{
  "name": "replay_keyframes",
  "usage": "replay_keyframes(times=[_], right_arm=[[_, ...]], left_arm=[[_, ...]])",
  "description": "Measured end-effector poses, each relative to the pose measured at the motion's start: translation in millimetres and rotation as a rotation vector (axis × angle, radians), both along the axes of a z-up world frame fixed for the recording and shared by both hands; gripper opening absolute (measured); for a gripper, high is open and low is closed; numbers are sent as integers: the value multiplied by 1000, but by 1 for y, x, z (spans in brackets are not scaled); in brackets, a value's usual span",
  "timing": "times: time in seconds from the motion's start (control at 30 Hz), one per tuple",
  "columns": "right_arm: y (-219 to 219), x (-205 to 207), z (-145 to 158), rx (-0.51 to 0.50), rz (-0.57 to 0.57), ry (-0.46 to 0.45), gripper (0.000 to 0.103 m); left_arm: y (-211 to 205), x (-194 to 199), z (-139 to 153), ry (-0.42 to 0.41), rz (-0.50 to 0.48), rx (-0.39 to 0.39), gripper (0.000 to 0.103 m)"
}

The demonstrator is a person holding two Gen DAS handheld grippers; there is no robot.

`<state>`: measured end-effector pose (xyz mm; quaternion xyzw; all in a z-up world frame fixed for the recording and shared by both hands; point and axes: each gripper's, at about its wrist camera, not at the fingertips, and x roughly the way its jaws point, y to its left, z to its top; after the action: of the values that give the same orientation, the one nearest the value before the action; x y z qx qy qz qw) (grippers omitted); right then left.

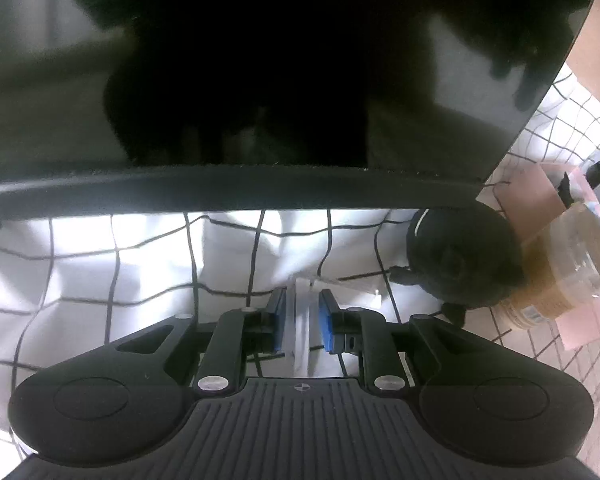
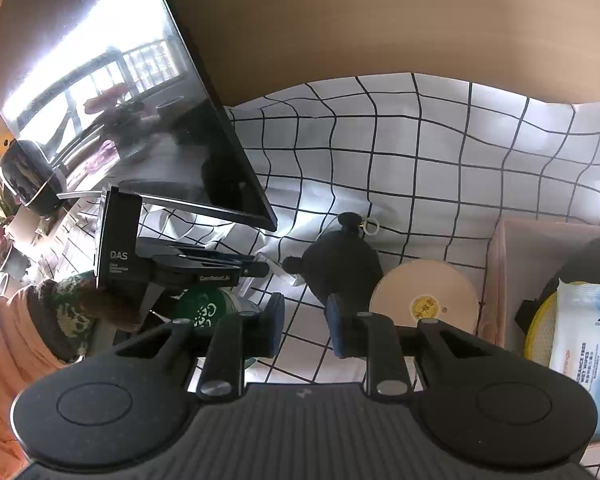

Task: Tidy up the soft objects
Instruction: 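Reach the right tool to the black plush toy while the left tool reaches the clear stand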

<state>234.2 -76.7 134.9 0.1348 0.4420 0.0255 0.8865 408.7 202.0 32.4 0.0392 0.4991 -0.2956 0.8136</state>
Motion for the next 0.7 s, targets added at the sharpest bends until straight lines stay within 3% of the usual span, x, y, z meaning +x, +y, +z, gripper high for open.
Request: replay_keyframes(times=[0.27,0.37,0.43,0.5,0.6,0.7], right_arm=[[-2,1,6,-34,-7,-25,26],[-1,-1,11,-72,3,-43,35],[-3,-1,12,-83,6,-44,35],[-4,1,11,-86,8,-41,36],[-6,4,9,-85,15,-36,36],[-6,7,6,-79,24,-24,36]], left_arm=[[-2,-2,-1,-28,-42,17,22],[-5,-2,-1,-34,-36,61,21],[-8,-2,2,-36,-33,106,22],[-11,-1,5,-19,-34,126,19],[-9,4,5,52,-23,96,21],[-15,5,6,56,-45,131,21]])
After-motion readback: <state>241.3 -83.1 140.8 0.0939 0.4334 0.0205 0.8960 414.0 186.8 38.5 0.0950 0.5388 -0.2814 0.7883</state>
